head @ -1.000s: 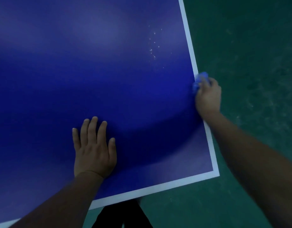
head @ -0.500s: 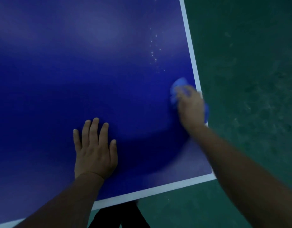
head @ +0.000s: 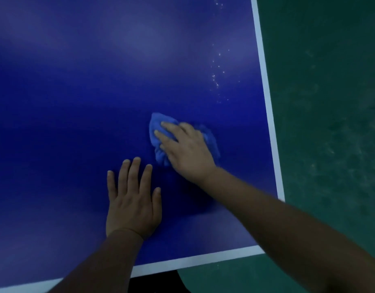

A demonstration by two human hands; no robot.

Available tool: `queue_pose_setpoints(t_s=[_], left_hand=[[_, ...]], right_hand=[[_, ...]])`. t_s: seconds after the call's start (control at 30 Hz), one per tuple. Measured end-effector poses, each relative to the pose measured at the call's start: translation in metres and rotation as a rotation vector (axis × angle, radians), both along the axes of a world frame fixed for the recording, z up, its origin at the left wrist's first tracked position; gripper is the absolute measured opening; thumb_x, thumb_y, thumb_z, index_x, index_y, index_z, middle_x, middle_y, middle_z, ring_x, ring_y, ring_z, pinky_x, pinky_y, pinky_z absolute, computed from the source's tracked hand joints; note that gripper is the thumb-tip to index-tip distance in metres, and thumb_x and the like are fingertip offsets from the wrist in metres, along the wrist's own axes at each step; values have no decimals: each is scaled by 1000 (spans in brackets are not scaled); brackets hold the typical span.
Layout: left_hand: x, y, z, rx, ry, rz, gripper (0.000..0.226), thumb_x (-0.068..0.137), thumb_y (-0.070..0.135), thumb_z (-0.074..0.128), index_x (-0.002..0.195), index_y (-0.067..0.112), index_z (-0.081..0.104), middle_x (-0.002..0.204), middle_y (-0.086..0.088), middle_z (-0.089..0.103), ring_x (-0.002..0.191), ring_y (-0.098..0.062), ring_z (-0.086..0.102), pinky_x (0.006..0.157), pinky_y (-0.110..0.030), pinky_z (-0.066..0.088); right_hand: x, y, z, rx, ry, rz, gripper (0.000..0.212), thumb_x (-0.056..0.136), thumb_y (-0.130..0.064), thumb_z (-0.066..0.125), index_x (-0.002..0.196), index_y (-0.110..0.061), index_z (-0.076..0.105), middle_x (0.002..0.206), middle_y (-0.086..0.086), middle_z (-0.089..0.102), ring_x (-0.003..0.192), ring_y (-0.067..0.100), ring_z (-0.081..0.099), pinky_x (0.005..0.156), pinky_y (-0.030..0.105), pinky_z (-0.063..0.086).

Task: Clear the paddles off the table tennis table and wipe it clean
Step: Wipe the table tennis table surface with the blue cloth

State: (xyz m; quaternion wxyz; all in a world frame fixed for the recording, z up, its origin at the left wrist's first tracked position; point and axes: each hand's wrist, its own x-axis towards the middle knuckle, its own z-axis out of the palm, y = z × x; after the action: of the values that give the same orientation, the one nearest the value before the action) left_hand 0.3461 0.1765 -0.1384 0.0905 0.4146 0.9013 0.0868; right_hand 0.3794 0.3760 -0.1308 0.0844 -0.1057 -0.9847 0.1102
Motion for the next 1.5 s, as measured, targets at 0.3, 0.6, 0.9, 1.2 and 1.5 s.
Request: queue_pose_setpoints(t_s=[0.3, 0.6, 0.9, 1.2, 1.5], left_hand=[[-1, -1, 0, -42, -7, -7, 59, 98, 42, 29, 144, 8, 46, 156, -16, 33, 148, -35, 22, 120, -58, 6], [1, 0, 2, -23, 22, -2, 60, 96, 40, 31, 142, 5, 48, 155, -18, 36, 146, -36, 26, 119, -60, 11], [0, 5, 3, -46, 85, 26, 57, 93, 35, 37, 137, 4, 54, 150, -19, 43, 142, -39, 34, 116, -62, 20], [32, 47, 19, -113, 108, 342, 60, 96, 44, 35, 134, 1, 53, 149, -18, 45, 141, -38, 35, 119, -59, 16], [73, 126, 5, 36, -5, 679, 63, 98, 44, 31, 146, 6, 42, 158, -15, 32, 150, -34, 20, 123, -52, 7]], right_hand=[[26, 157, -4, 92, -181, -713, 51, 103, -27, 26, 146, -8, 47, 155, 15, 39, 144, 38, 32, 115, 46, 29], [32, 51, -7, 100, -204, 129, 47, 99, -34, 39, 143, -23, 52, 153, 5, 44, 143, 36, 35, 115, 57, 24], [28, 175, 0, 75, -221, -420, 57, 98, -39, 24, 150, -23, 41, 160, 4, 32, 147, 35, 26, 116, 60, 21], [59, 232, -9, 197, -248, 174, 54, 96, -33, 30, 146, -25, 47, 156, 7, 40, 143, 40, 34, 110, 64, 28], [99, 176, -3, 153, -307, 289, 55, 99, -38, 27, 150, -24, 41, 160, 5, 31, 148, 38, 25, 116, 62, 22]])
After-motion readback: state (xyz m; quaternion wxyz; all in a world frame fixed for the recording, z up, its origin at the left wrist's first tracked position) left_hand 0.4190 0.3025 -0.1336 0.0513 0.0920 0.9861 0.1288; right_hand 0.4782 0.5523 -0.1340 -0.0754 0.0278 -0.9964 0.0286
